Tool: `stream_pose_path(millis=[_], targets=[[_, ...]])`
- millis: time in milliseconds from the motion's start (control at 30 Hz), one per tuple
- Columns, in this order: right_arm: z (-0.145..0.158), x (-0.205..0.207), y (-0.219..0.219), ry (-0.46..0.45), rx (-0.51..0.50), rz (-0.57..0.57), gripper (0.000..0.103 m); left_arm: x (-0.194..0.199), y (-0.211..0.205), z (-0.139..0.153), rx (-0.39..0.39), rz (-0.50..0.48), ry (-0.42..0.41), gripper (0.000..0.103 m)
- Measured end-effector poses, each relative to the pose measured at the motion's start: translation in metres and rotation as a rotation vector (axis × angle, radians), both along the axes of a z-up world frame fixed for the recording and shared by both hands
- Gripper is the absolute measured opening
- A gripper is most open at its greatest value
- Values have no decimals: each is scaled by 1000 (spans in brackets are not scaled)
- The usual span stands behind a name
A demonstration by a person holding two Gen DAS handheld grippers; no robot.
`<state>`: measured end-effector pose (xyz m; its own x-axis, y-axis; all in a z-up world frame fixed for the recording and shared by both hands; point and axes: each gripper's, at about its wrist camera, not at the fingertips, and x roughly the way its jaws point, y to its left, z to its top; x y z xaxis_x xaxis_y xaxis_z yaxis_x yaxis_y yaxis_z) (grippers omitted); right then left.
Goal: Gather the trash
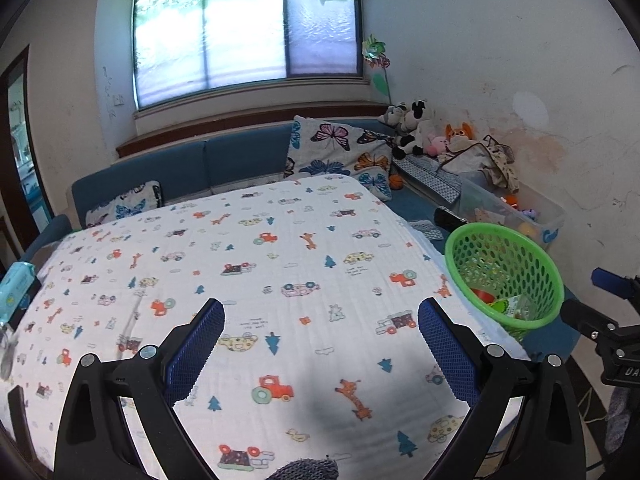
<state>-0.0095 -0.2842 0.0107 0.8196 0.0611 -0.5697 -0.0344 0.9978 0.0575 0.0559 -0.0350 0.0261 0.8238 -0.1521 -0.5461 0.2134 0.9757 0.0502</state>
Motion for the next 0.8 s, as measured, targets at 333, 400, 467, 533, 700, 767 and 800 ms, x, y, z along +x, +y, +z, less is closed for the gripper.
stream_pose_path(millis=[333, 400, 467, 533, 700, 767, 800], targets=[[-1, 2, 3, 2, 1, 3, 99, -1, 6, -1, 0, 30, -7, 95], [-2, 3, 3, 4, 2, 4, 99, -1, 7, -1, -4, 31, -5, 95], [-3, 3, 3, 5, 1, 5, 99, -1, 8, -2, -2, 37, -5, 95], [-3, 3, 3, 6, 2, 7, 99, -1, 8, -2, -1, 42, -5, 95], [-5, 4, 3, 8, 5, 7, 99, -1, 10, -3, 0, 50, -6, 95], [-6, 4, 3, 10, 6, 8, 99, -1, 11, -3, -1, 53, -6, 95], [-6, 5, 4, 11, 5, 8, 99, -1, 11, -3, -1, 55, -6, 95]])
